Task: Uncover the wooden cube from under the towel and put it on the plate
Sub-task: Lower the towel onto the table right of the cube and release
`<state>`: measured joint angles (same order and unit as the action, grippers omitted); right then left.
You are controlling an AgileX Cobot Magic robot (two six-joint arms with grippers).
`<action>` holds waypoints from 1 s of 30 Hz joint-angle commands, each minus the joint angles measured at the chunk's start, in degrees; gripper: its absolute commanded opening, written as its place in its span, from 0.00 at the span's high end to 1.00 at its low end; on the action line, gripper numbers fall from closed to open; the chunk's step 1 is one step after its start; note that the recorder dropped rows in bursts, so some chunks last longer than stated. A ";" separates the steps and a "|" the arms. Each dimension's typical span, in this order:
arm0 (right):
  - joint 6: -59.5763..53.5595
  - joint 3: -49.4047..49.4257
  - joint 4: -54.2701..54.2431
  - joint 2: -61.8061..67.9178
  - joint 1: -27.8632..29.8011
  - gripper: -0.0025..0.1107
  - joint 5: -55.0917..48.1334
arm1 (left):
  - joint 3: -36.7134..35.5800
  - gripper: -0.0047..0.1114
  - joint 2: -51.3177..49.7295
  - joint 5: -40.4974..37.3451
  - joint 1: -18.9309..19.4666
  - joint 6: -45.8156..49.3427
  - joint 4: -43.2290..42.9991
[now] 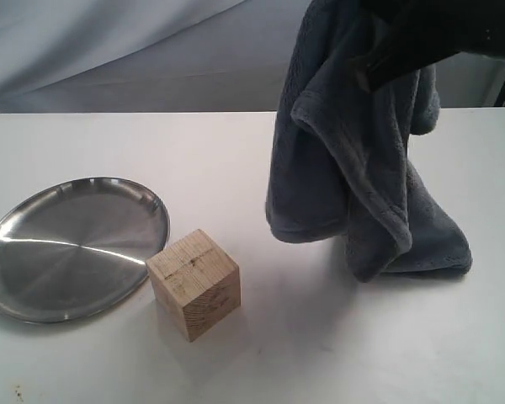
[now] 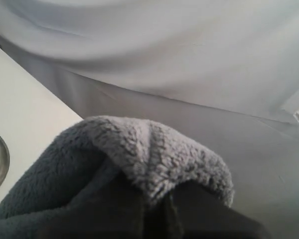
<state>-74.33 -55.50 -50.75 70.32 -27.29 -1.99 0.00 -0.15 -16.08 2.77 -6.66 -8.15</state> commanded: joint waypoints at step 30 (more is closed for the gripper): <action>-0.28 -8.95 -7.40 29.30 -0.07 0.94 4.92 | 0.00 0.96 0.15 0.82 0.23 -0.20 -0.07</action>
<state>-74.33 -64.16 -55.47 96.36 -27.29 1.18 0.00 -0.15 -16.08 2.77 -6.66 -8.15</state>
